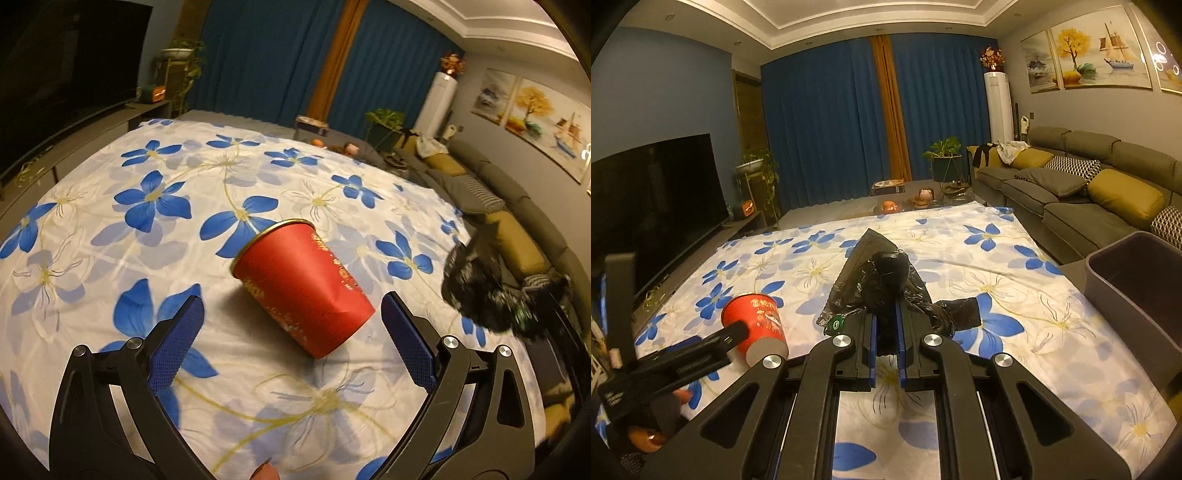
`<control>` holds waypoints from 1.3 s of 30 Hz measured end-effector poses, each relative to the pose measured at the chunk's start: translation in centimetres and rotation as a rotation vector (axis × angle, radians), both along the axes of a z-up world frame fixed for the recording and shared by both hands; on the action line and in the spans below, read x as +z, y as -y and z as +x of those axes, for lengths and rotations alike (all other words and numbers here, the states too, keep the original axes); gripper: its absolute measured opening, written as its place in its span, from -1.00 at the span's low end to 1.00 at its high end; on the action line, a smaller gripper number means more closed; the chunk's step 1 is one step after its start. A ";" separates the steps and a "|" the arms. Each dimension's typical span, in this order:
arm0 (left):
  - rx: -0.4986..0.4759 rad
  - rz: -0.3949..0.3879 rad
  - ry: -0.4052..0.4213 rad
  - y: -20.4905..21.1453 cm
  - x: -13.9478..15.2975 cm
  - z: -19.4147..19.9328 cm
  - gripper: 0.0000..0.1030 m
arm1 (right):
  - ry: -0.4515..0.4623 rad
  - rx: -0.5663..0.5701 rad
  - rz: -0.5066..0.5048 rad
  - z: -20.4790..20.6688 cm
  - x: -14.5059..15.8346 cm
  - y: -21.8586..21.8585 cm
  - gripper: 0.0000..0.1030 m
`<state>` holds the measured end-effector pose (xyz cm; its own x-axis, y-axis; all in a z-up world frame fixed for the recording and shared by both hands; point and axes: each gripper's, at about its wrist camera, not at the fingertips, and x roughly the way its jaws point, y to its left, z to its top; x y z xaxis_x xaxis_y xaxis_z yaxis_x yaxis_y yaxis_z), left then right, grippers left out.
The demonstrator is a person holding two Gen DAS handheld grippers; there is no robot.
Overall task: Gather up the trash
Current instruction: 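Grasp the red paper cup with the left tool while the right tool holds the black bag, then carry the black bag and red paper cup over the gray bin with both tools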
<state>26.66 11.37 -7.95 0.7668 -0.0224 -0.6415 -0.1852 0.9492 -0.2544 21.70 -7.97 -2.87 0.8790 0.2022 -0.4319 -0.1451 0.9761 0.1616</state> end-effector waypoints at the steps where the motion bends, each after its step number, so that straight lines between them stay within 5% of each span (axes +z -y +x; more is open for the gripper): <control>1: 0.011 0.010 -0.012 0.5 -0.1 0.5 0.84 | 0.000 0.002 -0.001 -0.2 -0.1 0.1 -0.82; 14: 0.080 0.067 -0.075 1.9 -1.1 3.7 0.75 | 0.004 -0.040 0.007 0.1 -0.2 2.8 -0.82; 24: 0.043 0.013 -0.121 1.4 -2.7 4.4 0.12 | -0.011 -0.052 0.009 0.1 -0.6 3.4 -0.82; 39: -0.030 0.030 -0.029 2.1 -0.6 1.6 0.09 | 0.002 -0.039 0.003 -0.6 0.0 3.9 -0.82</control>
